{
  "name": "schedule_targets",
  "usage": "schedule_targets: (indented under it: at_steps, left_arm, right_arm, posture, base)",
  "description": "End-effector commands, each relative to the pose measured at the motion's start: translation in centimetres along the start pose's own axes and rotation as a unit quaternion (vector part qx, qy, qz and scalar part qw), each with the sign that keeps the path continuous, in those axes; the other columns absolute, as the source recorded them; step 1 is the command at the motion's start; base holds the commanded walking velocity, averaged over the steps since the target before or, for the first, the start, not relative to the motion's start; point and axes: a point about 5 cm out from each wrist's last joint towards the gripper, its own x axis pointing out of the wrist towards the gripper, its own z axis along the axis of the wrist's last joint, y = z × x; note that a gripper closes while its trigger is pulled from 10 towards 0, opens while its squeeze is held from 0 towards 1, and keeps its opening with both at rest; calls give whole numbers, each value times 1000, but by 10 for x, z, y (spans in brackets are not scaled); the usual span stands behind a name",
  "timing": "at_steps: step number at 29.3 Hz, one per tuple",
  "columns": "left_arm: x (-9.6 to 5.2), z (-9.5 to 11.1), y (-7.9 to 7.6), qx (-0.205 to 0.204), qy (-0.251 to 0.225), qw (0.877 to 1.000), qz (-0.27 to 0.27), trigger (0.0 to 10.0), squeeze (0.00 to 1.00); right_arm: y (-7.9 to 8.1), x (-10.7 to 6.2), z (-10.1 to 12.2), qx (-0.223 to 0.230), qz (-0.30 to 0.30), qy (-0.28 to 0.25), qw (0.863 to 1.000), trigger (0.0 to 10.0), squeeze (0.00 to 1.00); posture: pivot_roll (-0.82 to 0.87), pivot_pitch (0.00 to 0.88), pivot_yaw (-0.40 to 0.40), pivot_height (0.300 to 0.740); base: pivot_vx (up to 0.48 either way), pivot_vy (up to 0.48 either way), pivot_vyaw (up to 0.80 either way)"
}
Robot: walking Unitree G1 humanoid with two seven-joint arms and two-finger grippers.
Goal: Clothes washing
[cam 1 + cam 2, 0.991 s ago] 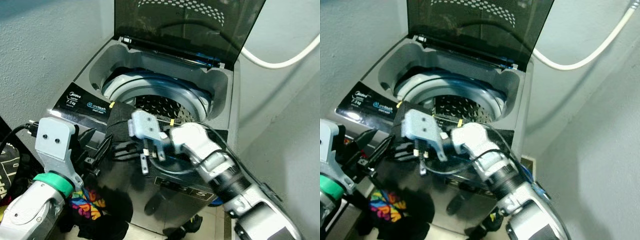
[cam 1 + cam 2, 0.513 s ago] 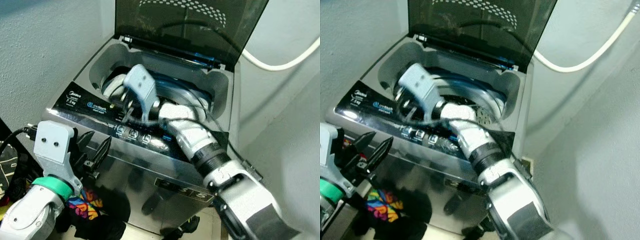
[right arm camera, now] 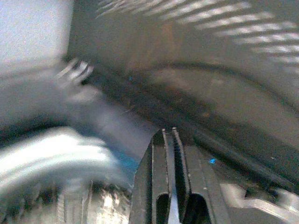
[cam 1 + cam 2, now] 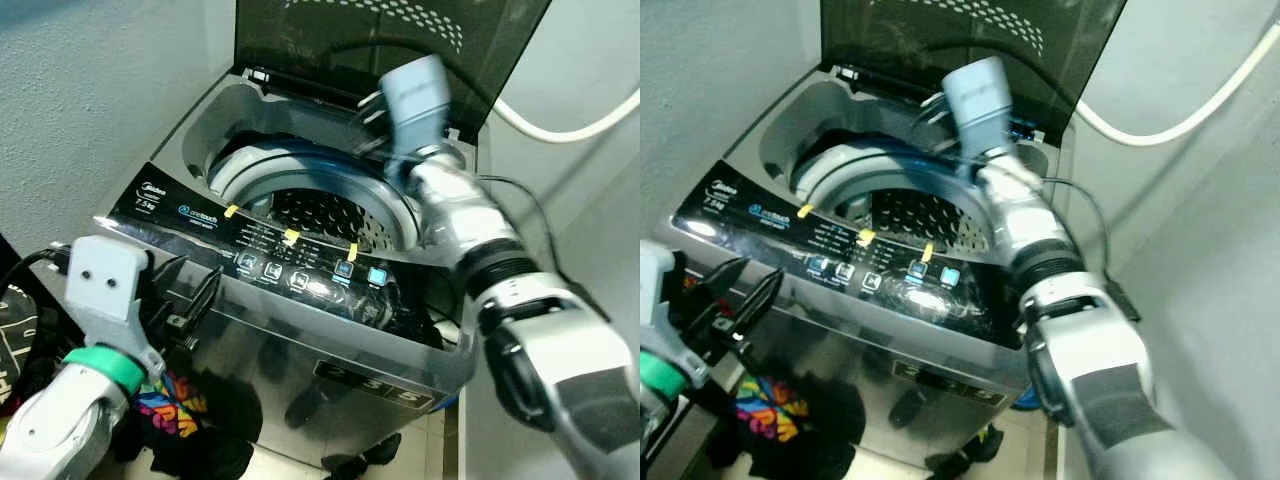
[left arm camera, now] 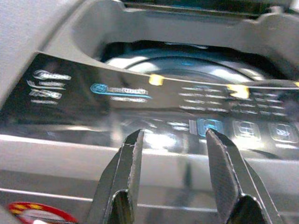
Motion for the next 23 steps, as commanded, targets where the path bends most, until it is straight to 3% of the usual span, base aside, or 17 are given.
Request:
schedule_targets:
  at_steps: [1,2,4,6,9,13,14,15,16,17,19,21,23]
  left_arm:
    - [7,-5,1,5,12,1000,12,10000,0]
    - [18,-3,1,2,4,1000,19,10000,0]
    - [18,-3,1,2,4,1000,19,10000,0]
    - [44,7,1,-2,-21,999,25,10000,0]
    - [56,14,5,1,-32,999,38,10000,0]
    - [60,15,9,11,-33,998,55,10000,0]
    - [61,15,10,16,-33,998,60,10000,0]
    - [64,18,9,24,-41,997,59,10000,0]
    - [64,18,9,24,-41,997,59,10000,0]
    - [67,21,7,11,-54,997,61,10000,0]
    - [67,21,7,11,-54,997,61,10000,0]
    - [73,19,4,-22,-66,995,73,10000,0]
    - [75,14,3,-31,-62,994,79,10000,0]
  right_arm:
    - [-15,-5,-7,50,-37,1,998,10000,0]
    - [-18,-9,-14,88,-36,5,995,10000,0]
    - [-18,-9,-14,88,-36,5,995,10000,0]
    - [-10,-22,-24,111,-26,-16,993,10000,0]
    - [-6,-34,-22,103,-53,-53,992,10000,0]
    - [-1,-47,-22,110,-58,-78,989,10000,0]
    - [1,-51,-23,119,-53,-84,988,10000,0]
    - [5,-59,-26,160,-18,-83,983,10000,0]
    - [5,-59,-26,160,-18,-83,983,10000,0]
    - [4,-68,-33,166,-19,-84,982,10000,0]
    - [4,-68,-33,166,-19,-84,982,10000,0]
    - [11,-78,-40,173,-2,-73,982,10000,0]
    - [16,-78,-41,159,4,-70,985,10000,0]
  posture:
    - [119,23,-79,740]
    - [111,10,-55,740]
    - [111,10,-55,740]
    - [98,0,-8,740]
    - [91,0,3,740]
    - [91,0,3,740]
    - [91,0,3,740]
    - [91,0,-11,740]
    - [91,0,-11,740]
    - [91,0,-11,740]
    - [91,0,-11,740]
    - [73,0,-15,740]
    - [64,0,-18,740]
  base:
    - [0,0,0]
    - [0,0,0]
    - [0,0,0]
    - [0,0,0]
    - [0,0,0]
    - [0,0,0]
    - [0,0,0]
    - [0,0,0]
    - [0,0,0]
    - [0,0,0]
    - [0,0,0]
    - [0,0,0]
    - [0,0,0]
